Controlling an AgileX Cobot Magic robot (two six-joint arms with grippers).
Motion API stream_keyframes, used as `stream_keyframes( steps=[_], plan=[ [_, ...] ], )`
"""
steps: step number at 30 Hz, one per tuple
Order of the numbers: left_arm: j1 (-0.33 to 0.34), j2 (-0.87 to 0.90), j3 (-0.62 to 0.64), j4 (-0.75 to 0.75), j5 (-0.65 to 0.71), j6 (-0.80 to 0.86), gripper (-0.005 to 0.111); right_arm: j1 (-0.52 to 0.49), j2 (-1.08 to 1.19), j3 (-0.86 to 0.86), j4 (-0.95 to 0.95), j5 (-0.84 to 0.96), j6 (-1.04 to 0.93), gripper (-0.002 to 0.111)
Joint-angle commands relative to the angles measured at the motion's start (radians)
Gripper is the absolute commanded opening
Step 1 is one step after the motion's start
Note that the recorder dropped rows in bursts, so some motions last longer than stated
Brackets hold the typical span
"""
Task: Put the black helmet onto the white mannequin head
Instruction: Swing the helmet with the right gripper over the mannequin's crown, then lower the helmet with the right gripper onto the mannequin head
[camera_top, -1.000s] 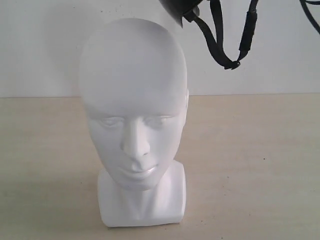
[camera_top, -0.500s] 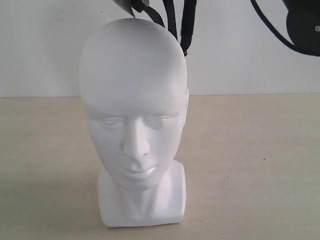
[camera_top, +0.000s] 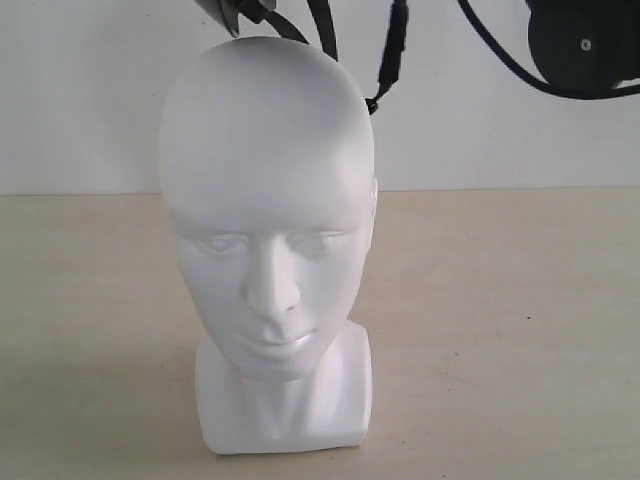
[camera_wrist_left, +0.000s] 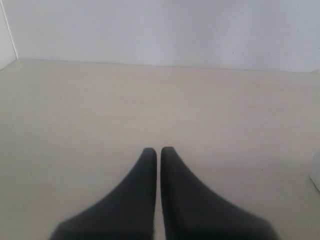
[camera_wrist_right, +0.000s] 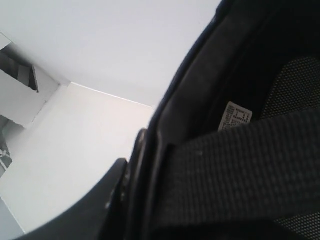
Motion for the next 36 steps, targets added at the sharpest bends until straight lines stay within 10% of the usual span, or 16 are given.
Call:
stream_keyframes(
  steps=[1,20,36],
  plan=[
    [-0.001,-0.003,0.004,0.006,-0.003,0.000,0.004,0.044,-0.017,-0.024,0.039,-0.091,-0.007,0.000],
    [-0.001,-0.003,0.004,0.006,-0.003,0.000,0.004,0.248,-0.023,-0.023,0.136,-0.129,-0.149,0.000],
    [-0.001,-0.003,0.004,0.006,-0.003,0.000,0.004,0.248,-0.168,0.338,0.237,-0.129,-0.137,0.000]
  ],
)
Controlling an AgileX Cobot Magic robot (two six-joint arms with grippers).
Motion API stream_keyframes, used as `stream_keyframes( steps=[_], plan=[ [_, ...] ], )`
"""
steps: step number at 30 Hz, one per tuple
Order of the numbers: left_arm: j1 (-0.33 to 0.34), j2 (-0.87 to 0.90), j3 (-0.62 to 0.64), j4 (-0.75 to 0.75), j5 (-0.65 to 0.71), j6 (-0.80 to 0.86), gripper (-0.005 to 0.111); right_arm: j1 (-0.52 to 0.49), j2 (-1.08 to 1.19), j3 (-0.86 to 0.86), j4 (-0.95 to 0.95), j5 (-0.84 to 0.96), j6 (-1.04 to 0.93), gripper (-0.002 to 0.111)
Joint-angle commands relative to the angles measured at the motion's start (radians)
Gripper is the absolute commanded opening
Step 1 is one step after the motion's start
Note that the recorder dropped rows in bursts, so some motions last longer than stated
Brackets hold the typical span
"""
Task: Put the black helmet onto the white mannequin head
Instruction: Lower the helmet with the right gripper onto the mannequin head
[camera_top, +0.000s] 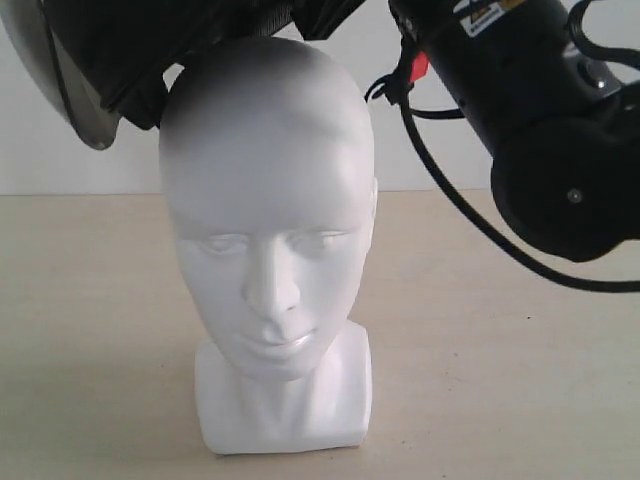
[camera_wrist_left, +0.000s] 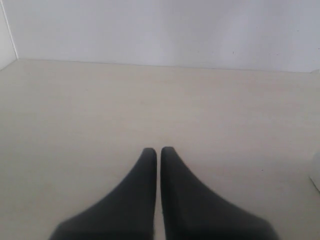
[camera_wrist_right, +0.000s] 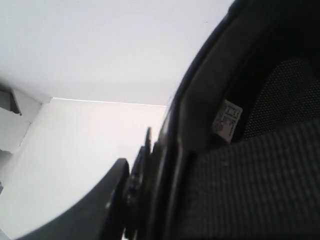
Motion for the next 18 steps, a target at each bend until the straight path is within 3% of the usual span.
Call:
stream_keyframes(
  steps=[1,18],
  plan=[
    [-0.001,-0.003,0.004,0.006,-0.003,0.000,0.004,0.000,-0.049,0.030,0.018,-0.075,-0.003,0.000],
    [-0.001,-0.003,0.004,0.006,-0.003,0.000,0.004,0.000,-0.167,0.219,0.046,-0.075,-0.037,0.000]
  ],
)
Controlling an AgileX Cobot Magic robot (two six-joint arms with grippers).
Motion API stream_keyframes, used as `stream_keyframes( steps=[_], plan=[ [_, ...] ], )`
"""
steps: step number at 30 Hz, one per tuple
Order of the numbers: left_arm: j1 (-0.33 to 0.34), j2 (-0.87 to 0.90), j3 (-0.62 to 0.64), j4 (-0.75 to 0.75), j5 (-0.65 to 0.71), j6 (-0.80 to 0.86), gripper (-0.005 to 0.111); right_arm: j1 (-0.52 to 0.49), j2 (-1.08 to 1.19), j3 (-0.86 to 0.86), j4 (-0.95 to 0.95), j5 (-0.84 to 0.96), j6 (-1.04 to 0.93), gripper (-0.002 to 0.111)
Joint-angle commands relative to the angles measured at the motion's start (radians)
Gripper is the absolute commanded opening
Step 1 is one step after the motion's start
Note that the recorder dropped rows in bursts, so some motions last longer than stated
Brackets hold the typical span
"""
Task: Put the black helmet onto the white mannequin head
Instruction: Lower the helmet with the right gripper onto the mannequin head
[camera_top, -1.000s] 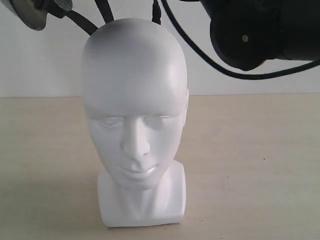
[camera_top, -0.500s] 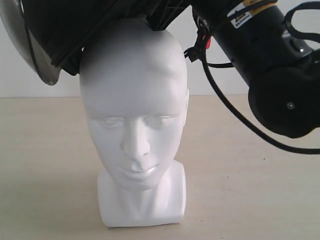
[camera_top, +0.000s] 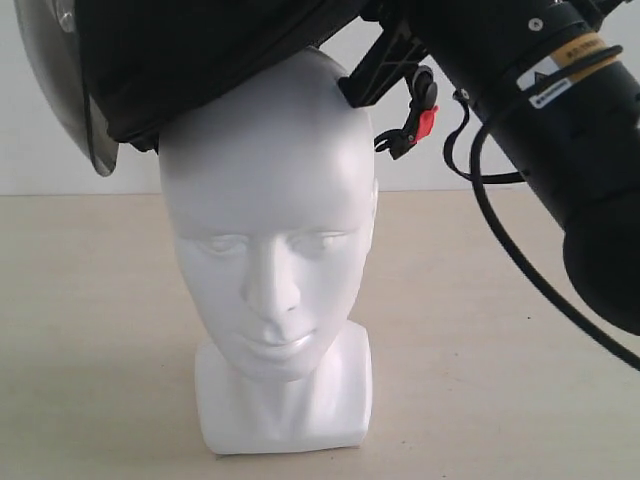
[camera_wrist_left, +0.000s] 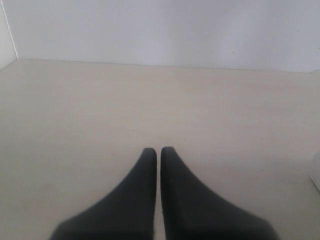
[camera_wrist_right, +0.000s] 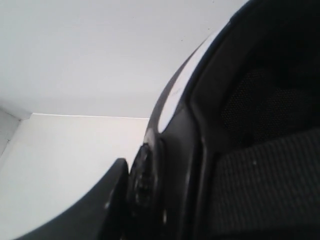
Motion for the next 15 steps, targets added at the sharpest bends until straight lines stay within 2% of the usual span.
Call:
stream_keyframes(
  steps=[1,15],
  plan=[
    [-0.001,-0.003,0.004,0.006,-0.003,0.000,0.004,-0.001,-0.068,0.044,0.007,-0.077,-0.020,0.000],
    [-0.001,-0.003,0.004,0.006,-0.003,0.000,0.004,-0.001,-0.072,0.166,0.048,-0.077,-0.022,0.000]
  ],
)
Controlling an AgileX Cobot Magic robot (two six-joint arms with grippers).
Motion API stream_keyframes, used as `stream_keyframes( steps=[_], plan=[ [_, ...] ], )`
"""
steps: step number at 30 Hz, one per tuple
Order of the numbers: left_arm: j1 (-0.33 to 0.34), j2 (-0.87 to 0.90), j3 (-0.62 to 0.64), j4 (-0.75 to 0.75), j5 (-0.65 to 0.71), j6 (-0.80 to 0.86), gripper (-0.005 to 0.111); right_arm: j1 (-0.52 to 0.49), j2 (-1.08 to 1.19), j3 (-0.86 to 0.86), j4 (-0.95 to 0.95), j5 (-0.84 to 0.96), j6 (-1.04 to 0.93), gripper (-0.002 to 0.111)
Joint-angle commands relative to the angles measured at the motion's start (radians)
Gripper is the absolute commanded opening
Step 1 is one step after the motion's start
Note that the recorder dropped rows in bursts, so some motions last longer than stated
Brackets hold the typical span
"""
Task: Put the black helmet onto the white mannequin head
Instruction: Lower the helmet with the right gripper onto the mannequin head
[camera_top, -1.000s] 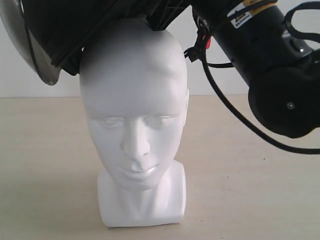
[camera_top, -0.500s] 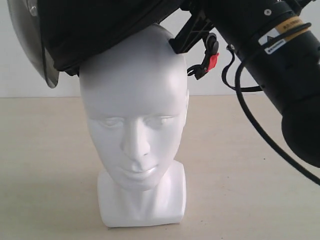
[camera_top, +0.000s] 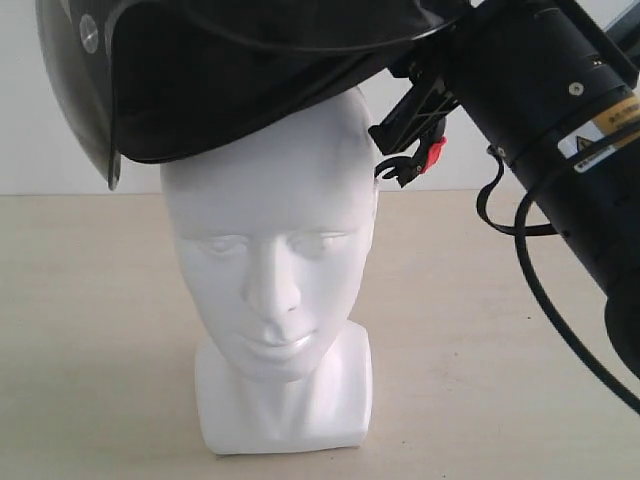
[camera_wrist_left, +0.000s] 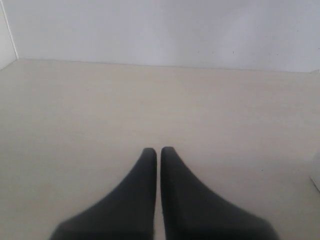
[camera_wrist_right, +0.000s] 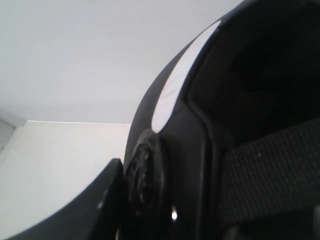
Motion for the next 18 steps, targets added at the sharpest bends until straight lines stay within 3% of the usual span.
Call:
stream_keyframes(
  steps=[1,18],
  plan=[
    [-0.001,-0.003,0.004,0.006,-0.003,0.000,0.004,-0.001,-0.028,0.038,0.037,-0.025,-0.007,0.000],
    [-0.001,-0.003,0.004,0.006,-0.003,0.000,0.004,-0.001,-0.027,0.088,0.046,0.064,-0.022,0.000]
  ],
)
